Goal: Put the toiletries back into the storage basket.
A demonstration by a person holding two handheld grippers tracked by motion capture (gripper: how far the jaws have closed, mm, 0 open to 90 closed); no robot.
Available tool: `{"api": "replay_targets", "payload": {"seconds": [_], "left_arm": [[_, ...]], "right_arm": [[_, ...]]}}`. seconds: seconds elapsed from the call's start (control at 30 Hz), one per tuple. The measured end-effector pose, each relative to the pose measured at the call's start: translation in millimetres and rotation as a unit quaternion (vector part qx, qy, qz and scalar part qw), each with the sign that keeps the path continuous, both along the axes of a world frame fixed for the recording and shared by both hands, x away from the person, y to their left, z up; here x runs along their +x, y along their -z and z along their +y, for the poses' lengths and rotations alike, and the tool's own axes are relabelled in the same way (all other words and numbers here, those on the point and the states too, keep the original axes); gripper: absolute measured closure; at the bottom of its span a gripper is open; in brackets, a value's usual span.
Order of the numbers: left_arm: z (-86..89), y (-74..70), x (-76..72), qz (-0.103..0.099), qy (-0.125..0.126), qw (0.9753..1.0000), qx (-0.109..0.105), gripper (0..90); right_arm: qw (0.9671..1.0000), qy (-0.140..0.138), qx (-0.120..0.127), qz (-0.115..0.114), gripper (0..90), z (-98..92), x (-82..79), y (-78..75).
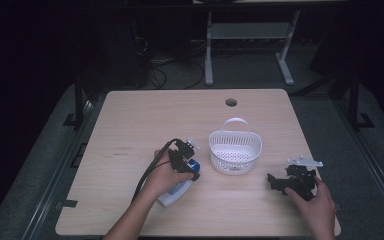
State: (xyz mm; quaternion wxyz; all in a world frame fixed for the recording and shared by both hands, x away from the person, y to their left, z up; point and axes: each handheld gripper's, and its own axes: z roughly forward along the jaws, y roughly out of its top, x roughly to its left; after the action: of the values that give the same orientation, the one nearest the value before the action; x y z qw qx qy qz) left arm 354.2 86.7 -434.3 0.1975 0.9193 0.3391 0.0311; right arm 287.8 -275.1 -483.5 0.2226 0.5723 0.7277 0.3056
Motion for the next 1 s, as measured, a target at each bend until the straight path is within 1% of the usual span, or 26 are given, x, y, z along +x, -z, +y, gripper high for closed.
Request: {"api": "replay_targets", "payload": {"seconds": [0.07,0.13,0.17,0.3,0.37,0.5,0.73,0.83,0.9,0.93,1.0], "left_arm": [[-1.9,2.0,-0.3,0.001,-0.001,1.0,0.006,25.3],[-3.0,3.0,-0.6,0.001,-0.001,1.0,0.008,25.3],[-4.0,3.9,-0.8,0.001,0.001,0.9999,0.012,25.3],[-7.2,7.5,-1.3,0.002,0.004,0.9998,0.017,25.4],[-7.9,8.9,-1.3,0.002,0.004,0.9997,0.024,25.4],[-8.9,10.1,-2.0,-0.002,0.0,0.9996,0.027,25.2],[-12.8,11.0,-4.9,-0.014,0.003,0.9989,0.044,25.1],[-12.8,10.6,-5.0,-0.015,0.003,0.9989,0.045,26.4],[-12.4,10.1,-5.1,-0.015,0.0,0.9989,0.044,29.9],[-12.3,10.2,-5.2,-0.015,-0.003,0.999,0.041,29.9],[-12.2,9.8,-5.2,-0.015,-0.001,0.9989,0.044,30.4]], "right_arm": [[1.0,0.0,0.0,0.0,0.4,0.0,0.0,0.0],[1.0,0.0,0.0,0.0,0.4,0.0,0.0,0.0],[1.0,0.0,0.0,0.0,0.5,0.0,0.0,0.0],[1.0,0.0,0.0,0.0,0.4,0.0,0.0,0.0],[1.0,0.0,0.0,0.0,0.4,0.0,0.0,0.0],[1.0,0.0,0.0,0.0,0.4,0.0,0.0,0.0],[1.0,0.0,0.0,0.0,0.4,0.0,0.0,0.0],[1.0,0.0,0.0,0.0,0.4,0.0,0.0,0.0],[1.0,0.0,0.0,0.0,0.5,0.0,0.0,0.0],[1.0,0.0,0.0,0.0,0.4,0.0,0.0,0.0],[1.0,0.0,0.0,0.0,0.4,0.0,0.0,0.0]]}}
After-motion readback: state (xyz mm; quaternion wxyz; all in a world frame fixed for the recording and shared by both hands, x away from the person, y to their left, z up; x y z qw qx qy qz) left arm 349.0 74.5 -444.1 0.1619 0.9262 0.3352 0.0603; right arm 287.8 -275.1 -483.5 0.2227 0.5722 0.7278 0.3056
